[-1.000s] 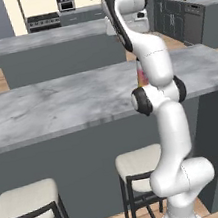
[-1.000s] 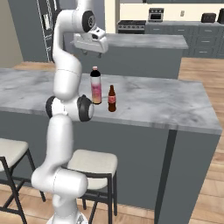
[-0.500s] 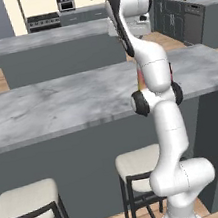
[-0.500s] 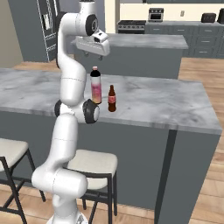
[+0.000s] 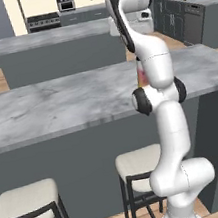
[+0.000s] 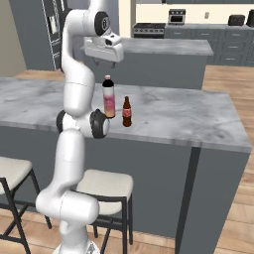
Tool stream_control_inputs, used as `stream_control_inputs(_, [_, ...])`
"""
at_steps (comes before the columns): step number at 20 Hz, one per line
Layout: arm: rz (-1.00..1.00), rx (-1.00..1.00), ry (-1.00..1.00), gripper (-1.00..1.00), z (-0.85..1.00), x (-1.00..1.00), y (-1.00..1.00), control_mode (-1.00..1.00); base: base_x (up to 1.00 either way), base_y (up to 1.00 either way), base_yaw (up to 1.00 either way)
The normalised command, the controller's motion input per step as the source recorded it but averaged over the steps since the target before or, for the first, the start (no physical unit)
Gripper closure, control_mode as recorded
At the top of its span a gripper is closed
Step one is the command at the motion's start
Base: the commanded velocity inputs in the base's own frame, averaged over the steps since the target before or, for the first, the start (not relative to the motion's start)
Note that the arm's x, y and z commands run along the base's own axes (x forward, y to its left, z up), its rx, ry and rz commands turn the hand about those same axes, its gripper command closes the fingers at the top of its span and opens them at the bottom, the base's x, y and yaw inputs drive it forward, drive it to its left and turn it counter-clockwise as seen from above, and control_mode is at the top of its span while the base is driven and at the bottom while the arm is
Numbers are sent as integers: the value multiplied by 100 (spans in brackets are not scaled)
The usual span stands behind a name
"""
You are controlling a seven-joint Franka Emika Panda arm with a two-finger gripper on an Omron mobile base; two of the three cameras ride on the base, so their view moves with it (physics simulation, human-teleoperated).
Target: Place the large bottle from the dining counter next to the other large bottle outside the sink, and place the small bottle from the dining counter next to the other small bottle inside the sink.
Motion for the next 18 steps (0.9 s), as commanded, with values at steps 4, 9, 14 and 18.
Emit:
stream_control_inputs(4, [8, -1, 8, -100, 13, 0, 0, -100, 0, 0, 0])
stream_control_inputs(9, [13, 0, -8, -100, -13, 0, 0, -100, 0, 0, 0])
stream_control_inputs(14, [17, 0, -12, -100, 0, -39, 0, -100, 0, 0, 0])
stream_control_inputs(18, [11, 0, -11, -100, 0, -61, 0, -100, 0, 0, 0])
